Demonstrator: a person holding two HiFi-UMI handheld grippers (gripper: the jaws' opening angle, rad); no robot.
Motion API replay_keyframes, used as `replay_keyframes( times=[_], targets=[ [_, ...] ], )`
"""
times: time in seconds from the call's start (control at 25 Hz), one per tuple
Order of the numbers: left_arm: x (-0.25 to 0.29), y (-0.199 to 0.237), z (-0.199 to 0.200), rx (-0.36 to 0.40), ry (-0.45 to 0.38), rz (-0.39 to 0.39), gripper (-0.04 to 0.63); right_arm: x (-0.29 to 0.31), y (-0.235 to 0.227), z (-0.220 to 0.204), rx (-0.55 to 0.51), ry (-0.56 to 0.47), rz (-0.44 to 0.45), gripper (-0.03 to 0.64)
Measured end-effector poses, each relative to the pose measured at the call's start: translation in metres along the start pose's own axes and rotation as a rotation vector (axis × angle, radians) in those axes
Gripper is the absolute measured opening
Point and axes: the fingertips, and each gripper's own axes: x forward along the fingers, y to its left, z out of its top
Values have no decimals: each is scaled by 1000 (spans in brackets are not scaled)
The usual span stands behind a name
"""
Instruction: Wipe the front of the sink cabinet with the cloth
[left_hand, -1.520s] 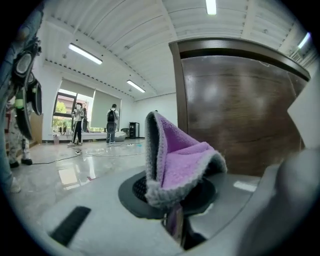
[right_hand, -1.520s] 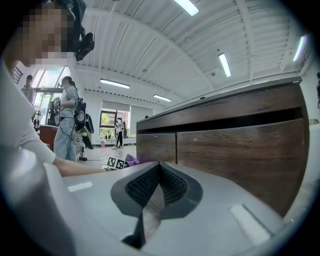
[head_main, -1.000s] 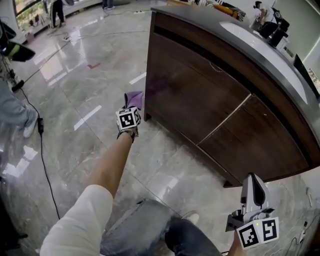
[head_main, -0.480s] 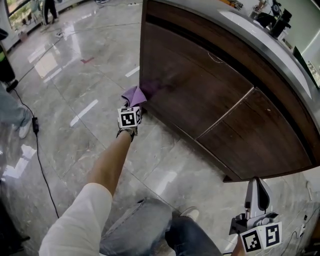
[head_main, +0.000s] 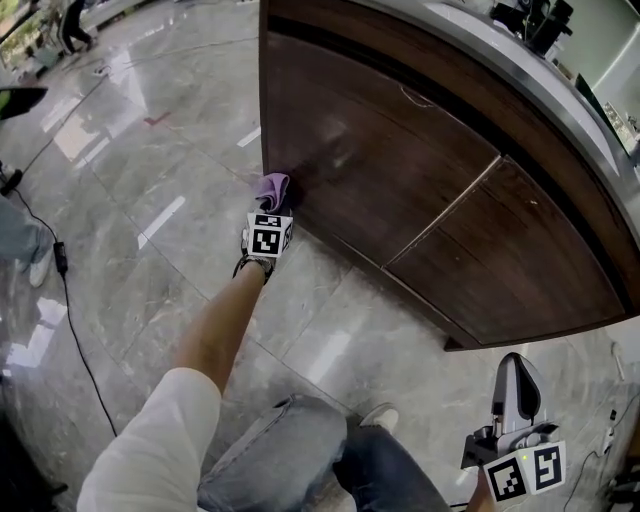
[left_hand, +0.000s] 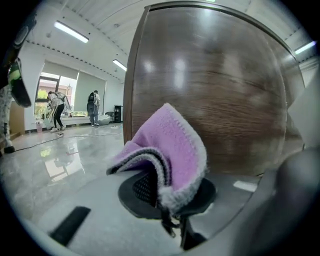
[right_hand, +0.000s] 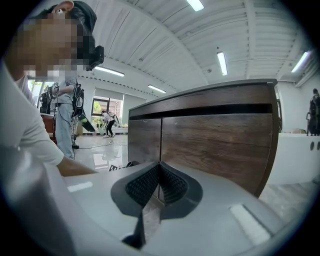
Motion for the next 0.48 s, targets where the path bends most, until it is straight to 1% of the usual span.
replay_keyframes(
  times=[0.12, 0.28, 0.48],
  targets=[
    [2, -11, -5, 14, 4, -21, 49, -4, -2, 1, 12, -5, -10, 6],
    [2, -26, -9, 86, 13, -43, 49, -12, -9, 0, 13, -9, -36, 8],
    [-1, -51, -11, 122, 27, -81, 51, -17, -14, -3, 12, -10, -51, 8]
  ],
)
